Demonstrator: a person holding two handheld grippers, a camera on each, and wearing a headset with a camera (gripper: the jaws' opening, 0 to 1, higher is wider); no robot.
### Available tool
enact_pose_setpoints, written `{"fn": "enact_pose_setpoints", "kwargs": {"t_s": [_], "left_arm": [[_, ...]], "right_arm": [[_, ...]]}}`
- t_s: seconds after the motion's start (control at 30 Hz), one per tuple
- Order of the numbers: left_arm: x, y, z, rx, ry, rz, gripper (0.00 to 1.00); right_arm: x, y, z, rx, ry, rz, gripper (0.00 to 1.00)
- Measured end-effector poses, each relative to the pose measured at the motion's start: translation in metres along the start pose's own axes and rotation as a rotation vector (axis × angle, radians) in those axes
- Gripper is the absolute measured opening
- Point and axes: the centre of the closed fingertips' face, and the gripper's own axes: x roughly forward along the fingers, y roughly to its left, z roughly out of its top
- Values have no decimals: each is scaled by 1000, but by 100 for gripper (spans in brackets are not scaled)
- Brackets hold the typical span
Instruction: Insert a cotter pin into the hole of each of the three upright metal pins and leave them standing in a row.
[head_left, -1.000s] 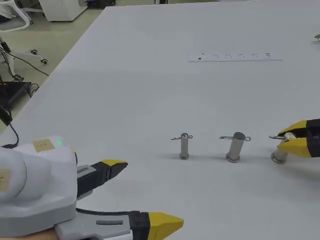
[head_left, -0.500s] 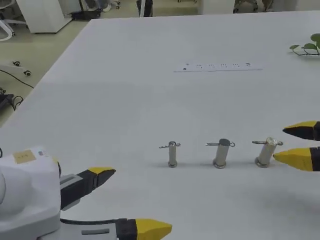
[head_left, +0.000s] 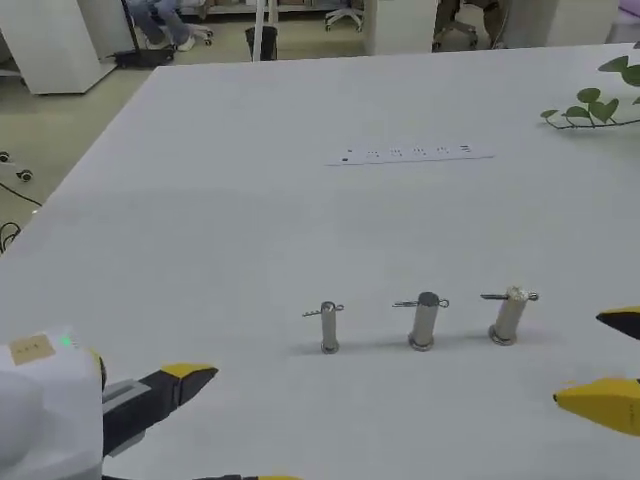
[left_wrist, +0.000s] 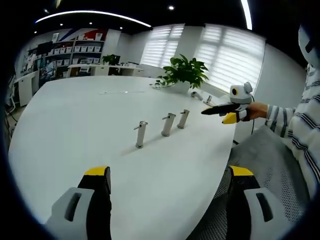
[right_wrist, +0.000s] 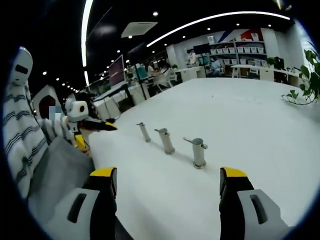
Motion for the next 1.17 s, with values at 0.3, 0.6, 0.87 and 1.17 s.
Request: {"fn": "enact_pose_setpoints", "kwargs": {"t_s": [0.3,0.6,0.87,1.17], "left_arm": [[-4,7,-12,-22,45,22,99],[-4,10,-7,-51,52,24,99],[-5,11,-5,-73,52,40,99],[-7,2,-8,-89,87,29,99]], "right_arm": [[-1,8,-9,181,-28,-8,95],[0,12,-27,182,62,-30,100],[-3,12,-28,186,80,-44,100],[-11,8,-31,182,104,-59,100]]}}
